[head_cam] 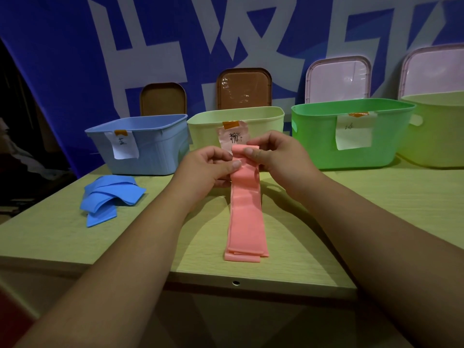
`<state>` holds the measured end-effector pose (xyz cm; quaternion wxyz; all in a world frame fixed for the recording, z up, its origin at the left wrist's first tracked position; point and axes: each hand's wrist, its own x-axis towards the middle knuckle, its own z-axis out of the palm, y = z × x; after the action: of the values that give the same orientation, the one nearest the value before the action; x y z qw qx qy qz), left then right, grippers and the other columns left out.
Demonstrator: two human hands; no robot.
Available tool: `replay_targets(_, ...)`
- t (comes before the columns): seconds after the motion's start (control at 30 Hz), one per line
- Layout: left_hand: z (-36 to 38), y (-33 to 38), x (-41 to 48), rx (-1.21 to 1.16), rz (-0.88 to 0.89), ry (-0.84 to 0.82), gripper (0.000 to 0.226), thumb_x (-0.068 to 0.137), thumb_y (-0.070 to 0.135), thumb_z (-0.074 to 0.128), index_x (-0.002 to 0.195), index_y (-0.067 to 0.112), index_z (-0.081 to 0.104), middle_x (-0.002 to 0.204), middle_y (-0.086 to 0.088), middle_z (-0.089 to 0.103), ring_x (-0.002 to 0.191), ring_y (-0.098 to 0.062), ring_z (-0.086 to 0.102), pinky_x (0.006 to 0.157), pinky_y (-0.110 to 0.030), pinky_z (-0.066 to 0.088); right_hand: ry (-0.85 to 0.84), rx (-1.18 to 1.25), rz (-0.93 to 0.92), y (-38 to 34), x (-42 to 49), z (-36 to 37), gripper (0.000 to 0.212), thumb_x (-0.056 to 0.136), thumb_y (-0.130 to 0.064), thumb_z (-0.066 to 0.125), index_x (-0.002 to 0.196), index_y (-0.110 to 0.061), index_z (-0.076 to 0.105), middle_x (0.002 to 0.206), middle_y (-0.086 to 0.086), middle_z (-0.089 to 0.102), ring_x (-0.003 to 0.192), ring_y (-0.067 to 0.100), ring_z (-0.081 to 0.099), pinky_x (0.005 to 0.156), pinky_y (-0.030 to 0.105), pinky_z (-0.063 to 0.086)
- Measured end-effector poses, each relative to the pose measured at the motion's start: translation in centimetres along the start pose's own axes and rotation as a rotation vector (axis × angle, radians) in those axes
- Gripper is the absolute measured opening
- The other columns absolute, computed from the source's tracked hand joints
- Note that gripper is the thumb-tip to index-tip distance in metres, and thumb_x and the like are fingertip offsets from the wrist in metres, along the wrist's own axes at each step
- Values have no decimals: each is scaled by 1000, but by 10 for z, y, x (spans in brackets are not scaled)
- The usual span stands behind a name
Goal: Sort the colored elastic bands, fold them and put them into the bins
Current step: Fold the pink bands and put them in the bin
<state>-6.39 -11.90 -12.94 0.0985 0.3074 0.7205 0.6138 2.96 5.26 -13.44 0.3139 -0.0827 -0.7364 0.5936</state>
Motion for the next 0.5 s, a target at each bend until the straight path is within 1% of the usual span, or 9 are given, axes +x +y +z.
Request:
replay_targets(0.07, 2, 0, -1, 26, 13, 7, 18, 88, 17, 88, 102, 14, 76, 101, -5, 79, 90, -18, 80, 74, -29, 65, -2, 10, 2, -1, -1, 0, 20, 92, -18, 84, 109, -13, 75, 99, -1, 77, 86, 12, 78, 74, 33, 66)
replay_targets(0.1, 3, 0, -1, 58, 26, 14, 18, 88, 18, 87, 102, 13, 76, 99, -4, 78, 86, -16, 79, 72, -27, 64, -3, 19, 5, -2, -1, 1, 21, 92, -18, 84, 109, -13, 75, 100, -1, 77, 87, 13, 78, 75, 34, 66)
replay_targets(0.2, 5, 0, -2, 164, 66, 43, 23, 90, 23, 86, 101, 9, 72, 85, -3, 74, 70, -10, 73, 61, -22, 60, 5, 44, 7, -3, -1, 0, 18, 92, -17, 83, 107, -13, 75, 100, 1, 77, 92, 19, 79, 78, 42, 68)
replay_targets(0.27, 5, 0, -3, 182, 74, 28, 24, 93, 26, 84, 99, 7, 72, 79, -3, 75, 67, -10, 72, 61, -23, 59, 20, 35, -2, -3, -1, -1, 18, 91, -18, 83, 105, -13, 74, 100, 3, 77, 91, 19, 79, 76, 41, 68)
replay_targets(0.37, 5, 1, -4, 192, 75, -20, 19, 95, 29, 80, 97, 10, 76, 83, -3, 80, 70, -12, 74, 66, -27, 62, 35, 22, -13, -2, -1, -2, 18, 91, -19, 84, 104, -14, 74, 100, 3, 77, 91, 20, 78, 74, 37, 67)
replay_targets(0.43, 5, 0, -4, 205, 68, -35, 16, 95, 29, 81, 97, 13, 77, 86, -1, 81, 79, -16, 78, 72, -30, 64, 40, 19, -9, -1, 1, -3, 14, 94, -18, 83, 104, -14, 74, 102, 4, 77, 91, 19, 78, 71, 34, 66)
replay_targets(0.5, 5, 0, -4, 185, 42, -59, 17, 94, 28, 82, 101, 13, 77, 89, -1, 82, 85, -19, 79, 73, -30, 64, 45, 27, -1, -1, 2, -3, 14, 95, -16, 82, 105, -13, 74, 101, 4, 77, 88, 17, 78, 68, 28, 63)
